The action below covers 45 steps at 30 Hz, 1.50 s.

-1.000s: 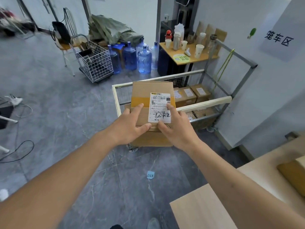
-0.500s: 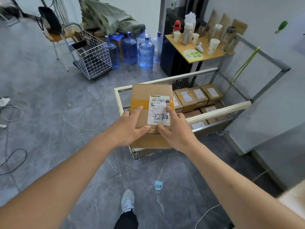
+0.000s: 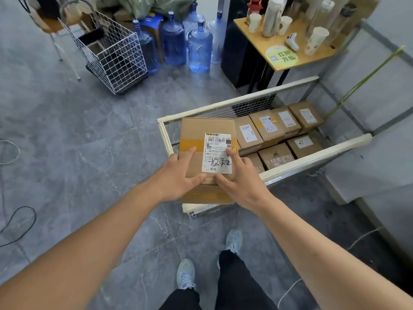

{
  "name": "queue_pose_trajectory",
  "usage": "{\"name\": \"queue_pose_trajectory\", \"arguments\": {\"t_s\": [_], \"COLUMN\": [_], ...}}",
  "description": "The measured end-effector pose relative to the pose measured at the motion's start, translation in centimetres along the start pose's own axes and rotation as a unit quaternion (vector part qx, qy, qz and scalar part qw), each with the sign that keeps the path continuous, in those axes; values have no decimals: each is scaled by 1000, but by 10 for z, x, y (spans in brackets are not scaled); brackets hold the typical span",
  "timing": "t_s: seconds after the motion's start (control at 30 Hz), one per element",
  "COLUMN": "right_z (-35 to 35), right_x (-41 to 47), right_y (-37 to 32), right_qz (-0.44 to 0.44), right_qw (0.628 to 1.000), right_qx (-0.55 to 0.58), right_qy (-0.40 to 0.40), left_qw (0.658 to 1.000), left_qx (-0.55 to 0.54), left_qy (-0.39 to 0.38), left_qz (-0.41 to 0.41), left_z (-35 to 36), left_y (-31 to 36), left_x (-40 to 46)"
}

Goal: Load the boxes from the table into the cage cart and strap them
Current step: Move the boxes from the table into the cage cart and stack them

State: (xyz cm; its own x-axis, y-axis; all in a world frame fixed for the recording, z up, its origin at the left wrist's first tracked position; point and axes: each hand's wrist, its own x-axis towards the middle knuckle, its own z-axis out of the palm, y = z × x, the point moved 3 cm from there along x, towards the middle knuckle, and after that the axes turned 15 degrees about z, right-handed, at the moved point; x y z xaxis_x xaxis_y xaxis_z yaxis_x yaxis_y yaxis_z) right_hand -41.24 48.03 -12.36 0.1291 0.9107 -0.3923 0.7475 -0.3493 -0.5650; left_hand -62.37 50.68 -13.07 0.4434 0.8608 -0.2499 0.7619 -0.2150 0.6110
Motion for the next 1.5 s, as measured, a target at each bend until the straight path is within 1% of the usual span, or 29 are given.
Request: {"name": "queue_pose_trajectory", "arguments": {"t_s": [0.27,0.57,0.73,1.0,1.23,1.5], "right_z": [9,32,68,160,220,255], "right_x": [125,256,312,391,447,481], "right_y": [17,48,58,78,99,116], "right_qz": [-2,0,6,41,61,55], "right_qw": [997,985,980,967,964,973], "right_qx": [-13,-26,-31,-41,-33,-59], "right_qy": [-78,-169,-199,-249,-255,-218], "left_qw": [997,982,972,955,941,931], "left_qx": [-30,-91,-114,-161,-196,-237], "left_qy": [-6,14,20,10,-8,8], "left_qz": [-69,-166,-203,-250,-275,-279], "left_z": [16,56,81,133,177,205], "left_y": [-34,-76,-116,-201,-262,-300], "left_x": [97,190,224,269,314,356]}}
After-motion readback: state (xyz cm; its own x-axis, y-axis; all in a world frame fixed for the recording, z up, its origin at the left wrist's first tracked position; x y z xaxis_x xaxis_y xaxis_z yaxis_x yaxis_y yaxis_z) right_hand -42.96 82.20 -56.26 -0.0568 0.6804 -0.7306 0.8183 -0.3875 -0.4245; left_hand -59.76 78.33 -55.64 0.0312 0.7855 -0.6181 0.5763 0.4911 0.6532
